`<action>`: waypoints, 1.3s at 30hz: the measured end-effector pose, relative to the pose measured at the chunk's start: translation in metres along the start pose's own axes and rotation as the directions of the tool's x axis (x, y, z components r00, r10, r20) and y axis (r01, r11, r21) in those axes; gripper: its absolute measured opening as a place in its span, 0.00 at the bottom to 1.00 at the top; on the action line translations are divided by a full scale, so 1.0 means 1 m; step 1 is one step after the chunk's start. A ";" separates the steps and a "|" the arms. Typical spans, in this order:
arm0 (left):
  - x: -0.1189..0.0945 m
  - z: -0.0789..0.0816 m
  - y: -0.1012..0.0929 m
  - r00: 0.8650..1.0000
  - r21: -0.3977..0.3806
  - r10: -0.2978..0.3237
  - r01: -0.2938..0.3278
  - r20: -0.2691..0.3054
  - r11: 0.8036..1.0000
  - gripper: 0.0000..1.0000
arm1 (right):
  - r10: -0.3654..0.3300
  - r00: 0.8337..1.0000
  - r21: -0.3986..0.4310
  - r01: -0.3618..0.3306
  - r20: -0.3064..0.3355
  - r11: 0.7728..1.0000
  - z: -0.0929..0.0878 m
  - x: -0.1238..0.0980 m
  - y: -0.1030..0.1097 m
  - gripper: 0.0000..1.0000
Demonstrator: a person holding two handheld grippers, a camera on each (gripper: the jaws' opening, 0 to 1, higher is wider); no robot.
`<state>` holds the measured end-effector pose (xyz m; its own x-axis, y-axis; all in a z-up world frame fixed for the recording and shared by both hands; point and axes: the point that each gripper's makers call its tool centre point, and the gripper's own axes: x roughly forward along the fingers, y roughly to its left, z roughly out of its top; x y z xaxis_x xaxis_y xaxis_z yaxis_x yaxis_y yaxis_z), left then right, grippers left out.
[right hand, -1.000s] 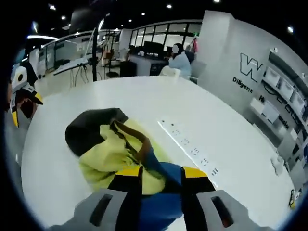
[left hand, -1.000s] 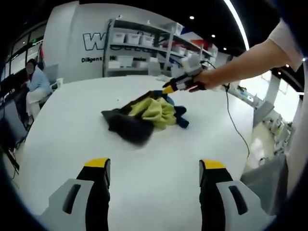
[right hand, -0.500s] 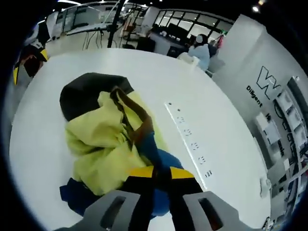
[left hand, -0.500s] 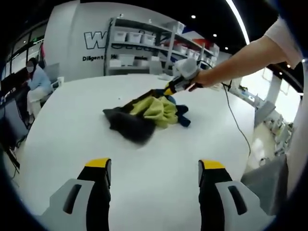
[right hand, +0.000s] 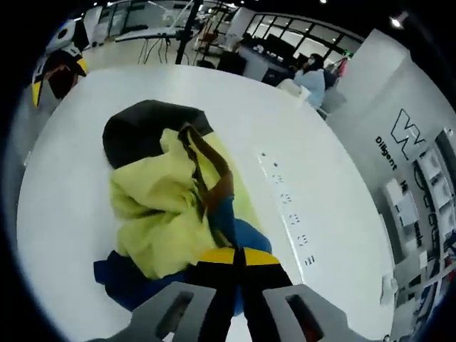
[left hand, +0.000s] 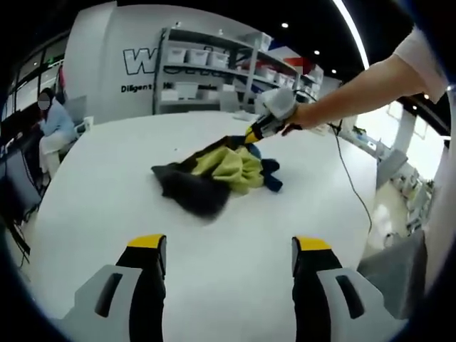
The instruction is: Fold the garment on the visible template until the final outline fits inside the template.
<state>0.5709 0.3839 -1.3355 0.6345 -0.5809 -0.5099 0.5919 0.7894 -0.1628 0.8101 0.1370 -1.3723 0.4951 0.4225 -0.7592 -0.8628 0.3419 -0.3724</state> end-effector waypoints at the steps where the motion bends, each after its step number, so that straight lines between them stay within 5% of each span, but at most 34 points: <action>1: 0.000 0.001 0.000 1.000 0.002 -0.002 0.002 0.000 1.000 0.69 | 0.001 1.000 -0.013 -0.001 0.004 1.000 0.001 -0.002 0.001 0.00; 9: 0.003 0.008 -0.001 1.000 0.020 -0.015 0.015 0.005 1.000 0.68 | 0.018 0.997 -0.108 -0.010 0.074 0.994 0.018 -0.025 0.016 0.00; 22: 0.014 0.010 -0.002 0.998 0.062 -0.052 0.053 -0.016 0.997 0.65 | 0.103 0.981 -0.230 -0.064 0.162 0.971 0.040 -0.059 0.074 0.00; 39: 0.064 0.023 0.014 0.992 0.226 -0.112 0.123 -0.063 0.966 0.52 | 0.139 0.972 -0.242 -0.091 0.190 0.966 0.027 -0.084 0.124 0.00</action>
<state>0.6312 0.3536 -1.3508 0.5317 -0.6517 -0.5410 0.7626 0.6463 -0.0291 0.6642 0.1670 -1.3403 0.3803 0.6176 -0.6885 -0.9034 0.0885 -0.4195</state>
